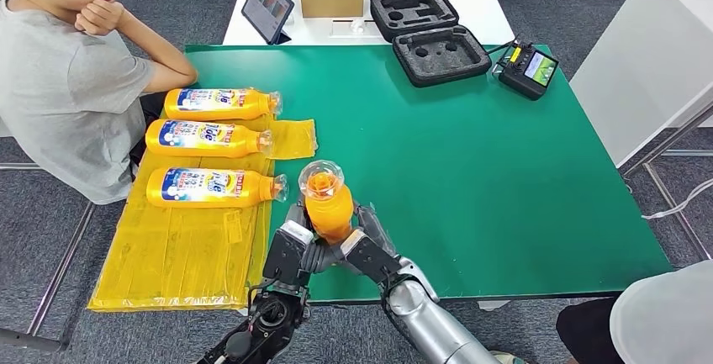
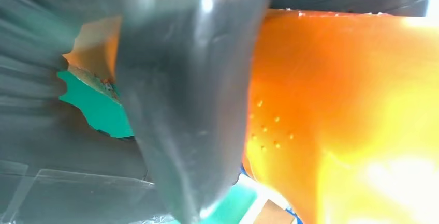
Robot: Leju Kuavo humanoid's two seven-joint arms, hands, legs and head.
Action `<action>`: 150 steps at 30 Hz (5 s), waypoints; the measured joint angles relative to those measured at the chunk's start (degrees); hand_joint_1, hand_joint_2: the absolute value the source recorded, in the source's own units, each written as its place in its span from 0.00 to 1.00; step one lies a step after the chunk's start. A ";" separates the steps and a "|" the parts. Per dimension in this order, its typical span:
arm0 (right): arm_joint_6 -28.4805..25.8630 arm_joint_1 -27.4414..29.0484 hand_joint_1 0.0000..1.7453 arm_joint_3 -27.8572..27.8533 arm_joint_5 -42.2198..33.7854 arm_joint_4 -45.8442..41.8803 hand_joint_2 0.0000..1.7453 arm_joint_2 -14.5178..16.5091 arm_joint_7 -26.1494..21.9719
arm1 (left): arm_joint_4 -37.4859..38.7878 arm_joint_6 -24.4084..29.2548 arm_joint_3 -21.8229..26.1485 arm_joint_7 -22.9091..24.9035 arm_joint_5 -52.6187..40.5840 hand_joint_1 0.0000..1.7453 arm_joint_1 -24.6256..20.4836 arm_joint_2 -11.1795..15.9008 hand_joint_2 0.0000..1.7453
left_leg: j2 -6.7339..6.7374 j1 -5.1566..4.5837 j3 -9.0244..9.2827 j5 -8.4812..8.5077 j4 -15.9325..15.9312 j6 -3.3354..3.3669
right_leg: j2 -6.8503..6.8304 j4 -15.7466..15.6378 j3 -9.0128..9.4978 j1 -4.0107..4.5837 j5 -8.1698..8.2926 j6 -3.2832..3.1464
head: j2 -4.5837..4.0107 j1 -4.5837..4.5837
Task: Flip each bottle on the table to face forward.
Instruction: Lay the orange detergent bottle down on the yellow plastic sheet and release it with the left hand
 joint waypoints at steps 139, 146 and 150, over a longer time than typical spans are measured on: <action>9.60 7.82 0.00 -1.86 -3.24 -6.54 1.00 -0.49 -0.07 | 11.77 6.53 20.60 34.65 -92.73 0.83 -0.57 10.28 1.00 | 0.03 0.02 -0.10 0.03 -0.01 -0.02 | 0.00 0.03 -0.17 0.00 -0.01 -0.01 | 0.00 0.01; 9.60 7.85 0.00 -2.26 -3.44 -6.54 1.00 -0.53 -0.07 | 15.34 5.48 20.80 35.19 -93.41 0.44 -2.35 9.81 1.00 | 0.02 0.02 0.01 0.03 -0.02 -0.03 | 0.00 0.03 -0.06 0.01 -0.01 -0.02 | 0.00 0.02; 9.60 7.84 0.00 -2.40 -3.48 -6.54 1.00 -0.53 -0.08 | 16.23 5.39 20.95 35.57 -93.76 0.00 -2.81 9.64 1.00 | 0.02 0.02 0.11 0.05 -0.02 -0.05 | 0.00 0.04 0.04 0.01 -0.01 -0.02 | 0.00 0.02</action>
